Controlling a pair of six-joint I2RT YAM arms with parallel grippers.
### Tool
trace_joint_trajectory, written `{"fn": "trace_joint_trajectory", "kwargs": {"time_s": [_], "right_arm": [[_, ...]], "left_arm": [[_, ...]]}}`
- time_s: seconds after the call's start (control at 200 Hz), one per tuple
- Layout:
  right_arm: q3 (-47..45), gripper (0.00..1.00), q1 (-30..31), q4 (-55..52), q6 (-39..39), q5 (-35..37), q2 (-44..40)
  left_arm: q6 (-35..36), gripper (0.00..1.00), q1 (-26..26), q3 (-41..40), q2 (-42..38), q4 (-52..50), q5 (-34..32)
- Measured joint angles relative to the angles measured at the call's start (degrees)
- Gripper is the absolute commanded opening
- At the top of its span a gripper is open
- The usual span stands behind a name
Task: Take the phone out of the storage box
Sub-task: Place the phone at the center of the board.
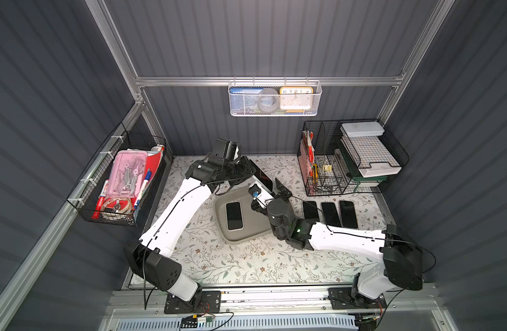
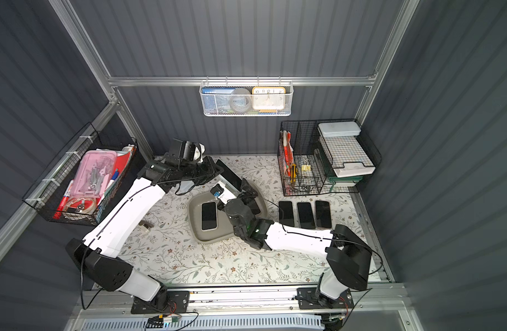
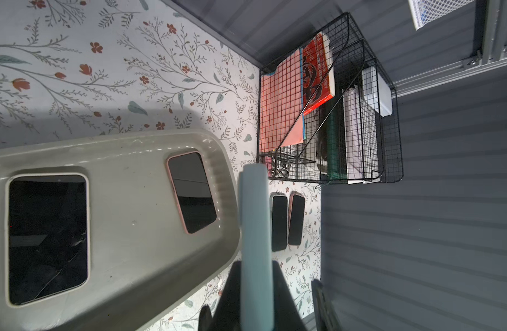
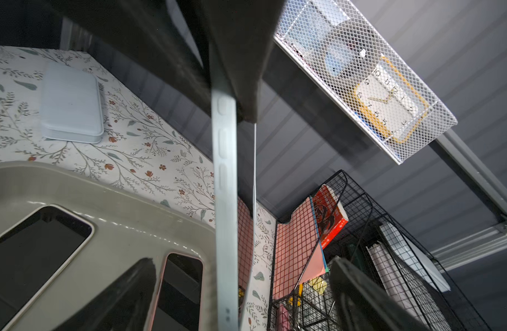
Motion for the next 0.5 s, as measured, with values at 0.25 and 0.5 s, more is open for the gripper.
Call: {"fn": "trace_joint_trajectory", "kwargs": {"time_s": [0.25, 0.5], "right_arm": [[-4.57, 0.99, -0.50, -13.97, 14.58, -15.26, -14.01], [-5.79, 0.99, -10.08, -25.88, 28.20, -37.11, -21.44]], "left_arm": [[3.43, 0.00, 0.00, 0.39, 1.07, 3.63, -0.83], [12.85, 0.00, 0.00, -0.07, 2.49, 6.19, 0.44]]}}
